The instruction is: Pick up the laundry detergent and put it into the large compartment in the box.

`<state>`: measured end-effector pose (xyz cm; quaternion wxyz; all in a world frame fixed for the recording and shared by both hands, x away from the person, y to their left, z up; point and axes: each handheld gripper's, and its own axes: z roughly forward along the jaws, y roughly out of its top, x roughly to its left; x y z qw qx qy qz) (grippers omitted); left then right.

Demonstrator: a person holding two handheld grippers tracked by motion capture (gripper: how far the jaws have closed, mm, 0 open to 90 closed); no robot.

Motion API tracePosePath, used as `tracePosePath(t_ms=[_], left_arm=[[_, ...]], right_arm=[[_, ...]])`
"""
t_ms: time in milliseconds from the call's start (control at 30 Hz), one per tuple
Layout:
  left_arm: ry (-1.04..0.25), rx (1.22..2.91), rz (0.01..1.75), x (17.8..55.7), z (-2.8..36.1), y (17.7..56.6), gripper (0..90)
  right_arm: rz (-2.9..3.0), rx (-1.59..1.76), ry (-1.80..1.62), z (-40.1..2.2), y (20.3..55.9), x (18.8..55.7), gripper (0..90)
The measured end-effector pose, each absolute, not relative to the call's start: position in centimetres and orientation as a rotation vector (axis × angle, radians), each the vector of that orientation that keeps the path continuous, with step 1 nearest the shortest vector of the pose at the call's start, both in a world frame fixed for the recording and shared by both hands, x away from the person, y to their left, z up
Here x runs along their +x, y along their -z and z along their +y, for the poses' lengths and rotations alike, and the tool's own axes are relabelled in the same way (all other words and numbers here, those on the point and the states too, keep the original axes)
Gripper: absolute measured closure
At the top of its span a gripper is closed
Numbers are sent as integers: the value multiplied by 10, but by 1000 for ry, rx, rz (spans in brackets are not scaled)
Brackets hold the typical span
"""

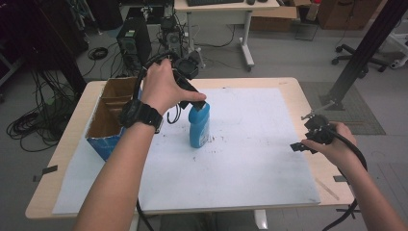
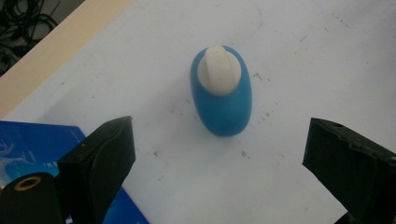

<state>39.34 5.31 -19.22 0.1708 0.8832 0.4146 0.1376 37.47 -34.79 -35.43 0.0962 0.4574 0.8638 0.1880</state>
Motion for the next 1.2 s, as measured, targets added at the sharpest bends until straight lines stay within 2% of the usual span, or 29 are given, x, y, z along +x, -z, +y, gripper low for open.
tracePosePath(t_ms=[1200], left_arm=[[-395,2511,1286,420,33,211,92]], right_arm=[[2571,1358,-542,-350,360,375,199]])
